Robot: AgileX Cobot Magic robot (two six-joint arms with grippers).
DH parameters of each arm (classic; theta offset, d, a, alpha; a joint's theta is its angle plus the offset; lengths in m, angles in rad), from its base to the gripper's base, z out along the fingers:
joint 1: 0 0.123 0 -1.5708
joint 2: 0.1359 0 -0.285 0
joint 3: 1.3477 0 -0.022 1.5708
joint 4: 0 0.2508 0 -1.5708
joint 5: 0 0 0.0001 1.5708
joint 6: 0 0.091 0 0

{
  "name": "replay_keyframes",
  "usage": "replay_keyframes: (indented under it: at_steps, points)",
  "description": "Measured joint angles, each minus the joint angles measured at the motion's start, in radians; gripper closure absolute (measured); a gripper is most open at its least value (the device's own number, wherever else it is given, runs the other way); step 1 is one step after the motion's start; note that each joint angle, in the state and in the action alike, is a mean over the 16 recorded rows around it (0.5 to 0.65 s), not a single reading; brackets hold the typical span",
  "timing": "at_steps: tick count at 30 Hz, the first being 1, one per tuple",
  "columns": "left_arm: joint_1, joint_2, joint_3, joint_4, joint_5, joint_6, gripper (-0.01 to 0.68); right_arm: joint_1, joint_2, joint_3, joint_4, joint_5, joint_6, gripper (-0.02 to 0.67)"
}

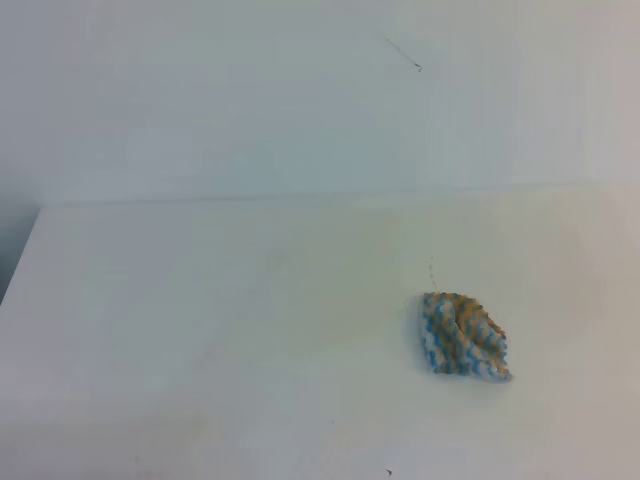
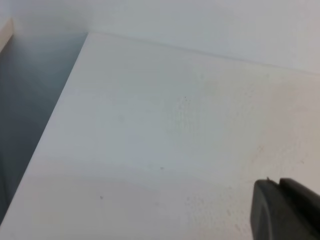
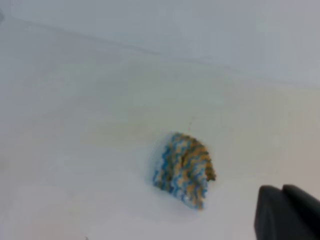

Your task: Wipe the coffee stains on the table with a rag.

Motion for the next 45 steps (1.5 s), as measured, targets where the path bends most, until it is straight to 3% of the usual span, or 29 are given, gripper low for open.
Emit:
replay_keyframes:
  at_steps: [10,18,23,28,37,45]
  points:
    - [0.0,0.0,0.0,0.0,0.0,0.0,0.674,0.0,-0.366,0.245,0.061,-0.075,0.004,0.652]
    - [0.0,-0.002,0.003,0.0,-0.001,-0.001,0.673,0.0,-0.455,0.278,0.038,0.052,0.0,0.652]
    - [0.0,-0.002,0.003,0.0,-0.001,-0.002,0.673,-0.028,-0.475,0.326,-0.001,0.027,-0.003,0.652]
    - [0.0,-0.003,0.005,0.0,-0.002,-0.002,0.674,-0.132,-0.509,0.425,-0.035,-0.118,-0.006,0.652]
    - [0.0,-0.003,0.005,0.0,-0.002,-0.001,0.674,-0.418,-0.613,0.652,-0.033,-0.409,-0.005,0.652]
    - [0.0,-0.003,0.005,0.0,-0.002,0.0,0.674,-0.533,-0.675,0.779,-0.019,-0.44,-0.005,0.652]
